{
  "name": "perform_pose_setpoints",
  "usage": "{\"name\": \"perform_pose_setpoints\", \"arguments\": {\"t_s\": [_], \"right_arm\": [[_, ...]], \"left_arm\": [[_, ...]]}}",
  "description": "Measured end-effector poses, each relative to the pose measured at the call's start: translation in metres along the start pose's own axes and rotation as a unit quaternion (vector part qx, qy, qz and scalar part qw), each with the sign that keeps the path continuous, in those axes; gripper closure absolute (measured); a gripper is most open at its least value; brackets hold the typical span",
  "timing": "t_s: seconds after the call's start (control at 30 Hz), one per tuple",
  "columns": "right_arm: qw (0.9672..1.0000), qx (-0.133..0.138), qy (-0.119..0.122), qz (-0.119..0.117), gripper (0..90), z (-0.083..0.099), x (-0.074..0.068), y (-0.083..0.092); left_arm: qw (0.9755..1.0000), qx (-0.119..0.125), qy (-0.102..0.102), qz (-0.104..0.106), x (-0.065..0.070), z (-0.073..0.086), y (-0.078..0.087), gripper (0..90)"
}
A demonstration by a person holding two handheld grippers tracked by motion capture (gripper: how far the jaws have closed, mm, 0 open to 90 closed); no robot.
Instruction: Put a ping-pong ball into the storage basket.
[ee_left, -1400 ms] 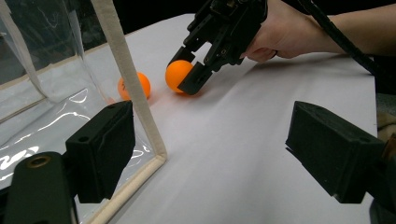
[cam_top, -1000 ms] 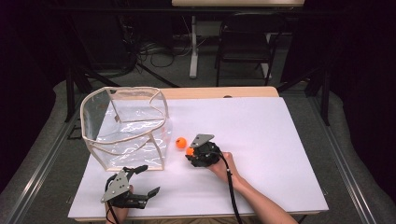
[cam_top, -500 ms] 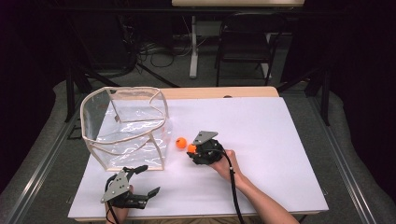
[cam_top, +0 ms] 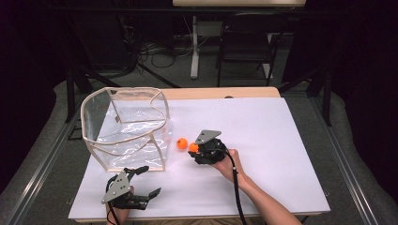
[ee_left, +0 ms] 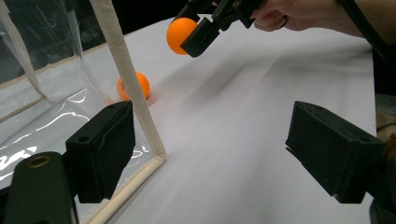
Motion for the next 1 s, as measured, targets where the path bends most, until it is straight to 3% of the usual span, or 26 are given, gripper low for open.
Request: {"name": "perform_pose_setpoints", "arguments": {"t_s": [1.0], "right_arm": [[0.9999,0.013,0.002,0.005,50.5,-0.009,0.004,0.024]], "left_arm": [[1.0,-0.001,0.0,-0.001,0.0,0.0,-0.001,15.6]]}}
Point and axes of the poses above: each handheld gripper's, and its own axes: y roughly backward along the jaws, z roughly out of its underside, x roughly to its right, the point moved 10 cm from there along -y, roughly forward along the jaws, and after that the axes turned 14 degrees about -x, right-handed, at the moved point
